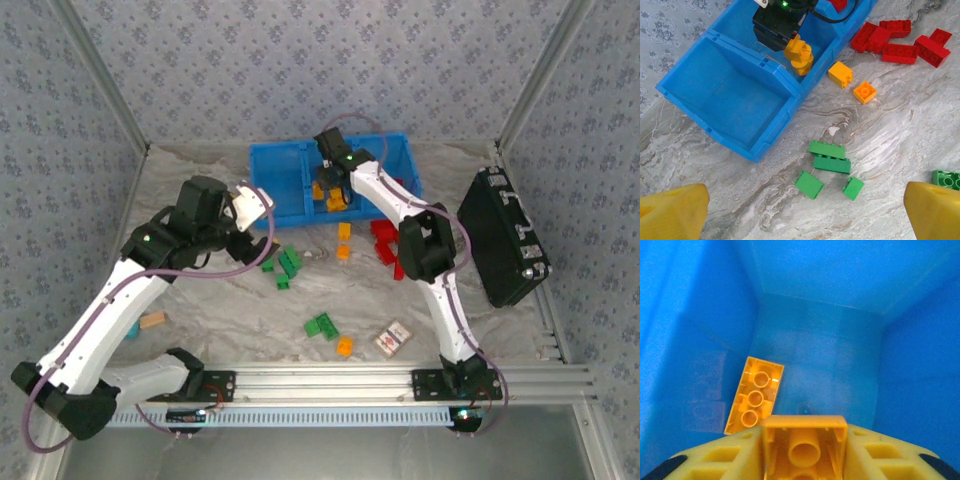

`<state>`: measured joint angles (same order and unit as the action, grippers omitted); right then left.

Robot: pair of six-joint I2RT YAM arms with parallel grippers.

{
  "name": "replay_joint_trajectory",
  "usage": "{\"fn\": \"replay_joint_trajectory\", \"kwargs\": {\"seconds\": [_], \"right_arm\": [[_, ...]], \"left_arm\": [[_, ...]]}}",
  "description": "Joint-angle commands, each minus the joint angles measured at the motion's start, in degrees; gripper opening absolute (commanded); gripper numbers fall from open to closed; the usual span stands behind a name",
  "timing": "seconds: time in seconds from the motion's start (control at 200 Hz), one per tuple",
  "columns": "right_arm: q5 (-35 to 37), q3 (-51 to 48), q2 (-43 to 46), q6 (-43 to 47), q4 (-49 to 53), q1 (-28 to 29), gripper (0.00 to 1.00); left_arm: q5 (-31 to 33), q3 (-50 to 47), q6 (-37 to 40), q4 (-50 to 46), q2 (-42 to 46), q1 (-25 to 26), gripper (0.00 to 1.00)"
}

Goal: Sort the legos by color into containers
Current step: Place the lego in the container, then pick up the lego from the center of the table.

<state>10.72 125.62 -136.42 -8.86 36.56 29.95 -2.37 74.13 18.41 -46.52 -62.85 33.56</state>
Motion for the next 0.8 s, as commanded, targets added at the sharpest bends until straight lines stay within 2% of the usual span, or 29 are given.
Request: {"fn": "replay_joint_trajectory", "kwargs": {"seconds": [0.0,0.215,0.42,0.625,0.795], "right_arm": [[-1.8,3.4,-1.9,0.8,0.0,-0.9,0.47],[-0.9,-0.2,1.6,2.0,-0.8,-1.2,0.50],[1.4,-8.1,11.0,3.1,-0.5,0.5,0.52],[4.0,-25.1,23.2,-1.2,-1.7,3.0,0.52],[2.5,-38.6,31.3,-8.4,-2.6,4.1,0.51]], "left_arm": [[3.8,3.3,0.9,-0.9,-1.2,0.5,1.00],[4.3,3.2,0.4,-0.4,-1.8,-0.3,1.00],[3.0,3.2,-0.3,0.1,-2.0,-0.3,1.00],[2.1,2.5,-0.8,0.5,-1.0,-0.3,1.00],[2.1,1.9,-1.1,0.9,-0.4,-0.4,1.00]]}}
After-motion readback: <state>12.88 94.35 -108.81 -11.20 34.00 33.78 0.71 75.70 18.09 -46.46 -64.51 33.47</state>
